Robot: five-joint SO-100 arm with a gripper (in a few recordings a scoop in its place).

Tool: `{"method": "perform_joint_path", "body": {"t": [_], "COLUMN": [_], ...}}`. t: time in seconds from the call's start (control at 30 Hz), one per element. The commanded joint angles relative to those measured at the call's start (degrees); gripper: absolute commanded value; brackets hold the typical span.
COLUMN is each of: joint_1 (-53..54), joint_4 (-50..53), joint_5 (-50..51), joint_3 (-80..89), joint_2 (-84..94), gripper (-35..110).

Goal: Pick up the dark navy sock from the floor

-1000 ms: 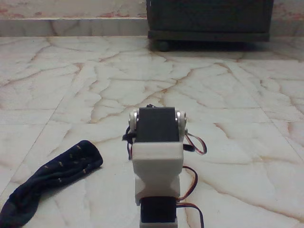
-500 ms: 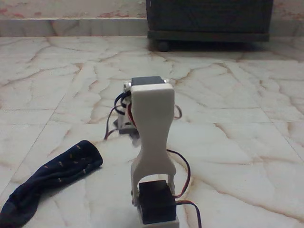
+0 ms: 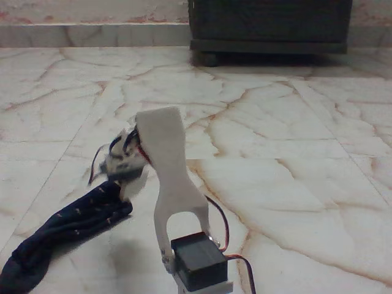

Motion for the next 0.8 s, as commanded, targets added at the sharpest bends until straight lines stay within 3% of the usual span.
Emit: {"method": "perform_joint_path", "body": {"t": [0.0,0.17,0.53,0.77], "joint_1": [-1.76,-5.01,-10.11,-9.05], "joint_4": [6.24,8.35,-0.70,2.20], "joint_5": [5.27,11.16,5.54,9.14], "joint_3": [-7.03,-14.06,-24.52,-24.87], "joint_2": [-0.53,-6.06,-20.04,-25.84], "gripper": [11,10,10,8]}}
